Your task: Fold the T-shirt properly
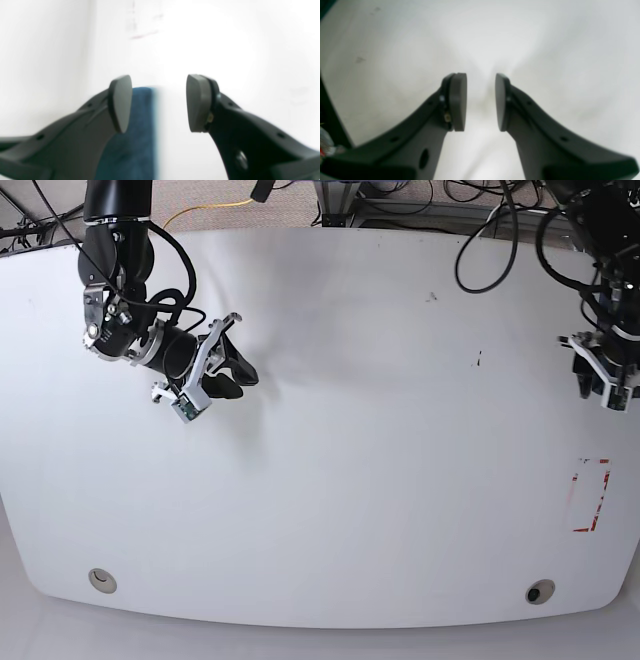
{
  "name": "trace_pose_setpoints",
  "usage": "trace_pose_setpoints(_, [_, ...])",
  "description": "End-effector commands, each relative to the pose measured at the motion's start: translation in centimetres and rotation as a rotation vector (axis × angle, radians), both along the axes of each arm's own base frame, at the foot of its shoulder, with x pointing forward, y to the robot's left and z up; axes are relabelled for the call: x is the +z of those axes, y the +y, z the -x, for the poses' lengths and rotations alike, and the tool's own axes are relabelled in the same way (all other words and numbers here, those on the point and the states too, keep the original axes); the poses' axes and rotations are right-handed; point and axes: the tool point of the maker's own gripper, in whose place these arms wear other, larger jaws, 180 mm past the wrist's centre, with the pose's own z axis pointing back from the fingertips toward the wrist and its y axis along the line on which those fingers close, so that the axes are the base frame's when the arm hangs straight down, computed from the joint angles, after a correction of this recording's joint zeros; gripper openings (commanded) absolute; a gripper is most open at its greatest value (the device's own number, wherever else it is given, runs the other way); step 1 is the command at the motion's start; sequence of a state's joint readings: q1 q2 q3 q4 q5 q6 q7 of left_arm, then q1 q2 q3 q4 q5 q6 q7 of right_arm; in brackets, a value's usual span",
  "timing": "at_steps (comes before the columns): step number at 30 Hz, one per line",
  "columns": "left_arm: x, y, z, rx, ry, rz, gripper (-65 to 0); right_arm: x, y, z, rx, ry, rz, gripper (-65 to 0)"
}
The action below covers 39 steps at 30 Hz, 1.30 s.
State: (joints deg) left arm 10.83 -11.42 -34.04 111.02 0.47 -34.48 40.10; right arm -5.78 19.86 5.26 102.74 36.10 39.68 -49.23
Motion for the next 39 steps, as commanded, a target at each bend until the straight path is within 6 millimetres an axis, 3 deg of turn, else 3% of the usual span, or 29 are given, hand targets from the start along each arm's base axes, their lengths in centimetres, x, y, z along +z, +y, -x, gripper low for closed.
trace_pose_setpoints(1, [0.7, -2.7, -1.3, -0.043, -0.137, 0.047, -32.9, 0.8, -0.5, -1.3, -0.021, -0.094, 0.056, -47.1])
trace_pose_setpoints(6, [-2.1, -7.4, -1.5, -0.093, -0.237, 0.188, -33.1, -1.0, -1.5, -2.5, -0.067, -0.169, 0.188, -47.1])
trace_pose_setpoints(9, [-3.4, -9.3, -0.5, -0.108, -0.273, 0.242, -33.1, -2.0, -2.2, -1.9, -0.101, -0.213, 0.18, -47.1])
trace_pose_setpoints(15, [-5.6, -10.9, 0.7, -0.043, -0.338, 0.274, -32.6, -2.9, -5.1, -1.2, -0.283, -0.311, -0.015, -47.1])
trace_pose_setpoints(20, [-7.1, -11.1, 3.9, 0.008, -0.327, 0.255, -32.5, -4.7, -7.9, 1.8, -0.378, -0.268, -0.024, -47.1])
trace_pose_setpoints(24, [-8.0, -13.0, 8.0, -0.023, -0.248, 0.279, -32.8, -5.1, -9.5, 5.7, -0.442, -0.231, -0.046, -47.1])
trace_pose_setpoints(28, [-8.4, -14.6, 12.6, -0.045, -0.152, 0.301, -32.9, -4.9, -9.6, 10.2, -0.483, -0.167, -0.098, -47.1])
trace_pose_setpoints(35, [-9.7, -15.1, 22.0, 0.035, 0.062, 0.353, -33.1, -5.3, -9.0, 19.6, -0.532, 0.026, -0.137, -47.1])
trace_pose_setpoints(39, [-11.0, -14.4, 26.1, 0.088, 0.168, 0.396, -33.1, -6.0, -8.5, 23.8, -0.587, 0.134, -0.16, -47.1])
